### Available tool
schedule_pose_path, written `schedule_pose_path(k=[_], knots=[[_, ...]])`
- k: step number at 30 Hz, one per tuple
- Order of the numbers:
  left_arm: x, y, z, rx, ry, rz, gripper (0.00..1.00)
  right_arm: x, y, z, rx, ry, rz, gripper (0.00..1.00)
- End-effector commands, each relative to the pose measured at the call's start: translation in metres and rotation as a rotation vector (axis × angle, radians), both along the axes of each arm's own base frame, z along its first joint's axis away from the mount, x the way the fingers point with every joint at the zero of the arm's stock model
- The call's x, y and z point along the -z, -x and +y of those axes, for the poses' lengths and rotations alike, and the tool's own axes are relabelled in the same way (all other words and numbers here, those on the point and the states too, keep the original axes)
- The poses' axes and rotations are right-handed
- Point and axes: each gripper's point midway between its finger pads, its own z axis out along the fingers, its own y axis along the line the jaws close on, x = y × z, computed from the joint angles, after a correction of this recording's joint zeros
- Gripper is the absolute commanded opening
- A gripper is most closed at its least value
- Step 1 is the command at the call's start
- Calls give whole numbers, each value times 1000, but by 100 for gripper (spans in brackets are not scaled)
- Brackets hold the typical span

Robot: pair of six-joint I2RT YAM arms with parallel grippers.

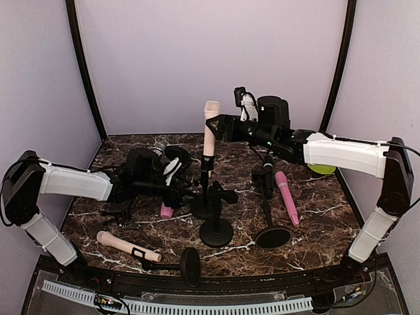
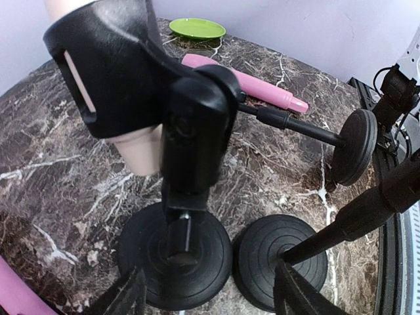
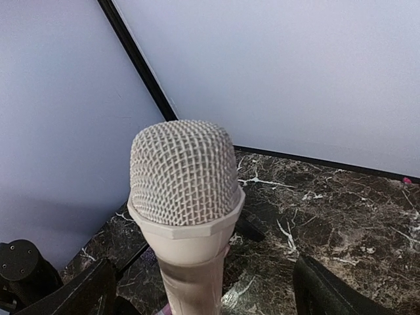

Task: Remove the microphone from the stand
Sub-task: Hold the microphone stand with the microphone at the center of the board.

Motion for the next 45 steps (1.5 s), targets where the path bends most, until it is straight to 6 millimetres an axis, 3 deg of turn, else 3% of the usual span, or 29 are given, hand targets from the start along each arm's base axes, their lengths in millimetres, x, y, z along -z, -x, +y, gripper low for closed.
schedule_pose_path(k=[1, 5, 11, 16, 21, 26, 31, 45], knots=[[-42, 2, -2, 17, 58, -71, 73, -28, 0, -5, -61, -32, -48, 96], [-67, -4, -7, 6, 86, -90, 75, -34, -10, -2, -113, -37, -36, 97], [-82, -14, -17, -32, 82, -76, 76, -40, -17, 13, -210, -30, -50, 98], [-77, -22, -23, -89, 38, -67, 77, -41, -30, 28, -246, -12, -40, 94], [-61, -27, -29, -140, -43, -69, 78, -44, -30, 39, -298, -23, -27, 85], [-50, -33, -30, -197, -100, -97, 79, -46, -22, 32, -296, -25, -27, 72], [-52, -42, -27, -247, -100, -122, 79, -46, -12, 23, -287, -35, -21, 62], [-62, -49, -25, -291, -75, -154, 78, -44, 12, -3, -259, -44, -7, 60]])
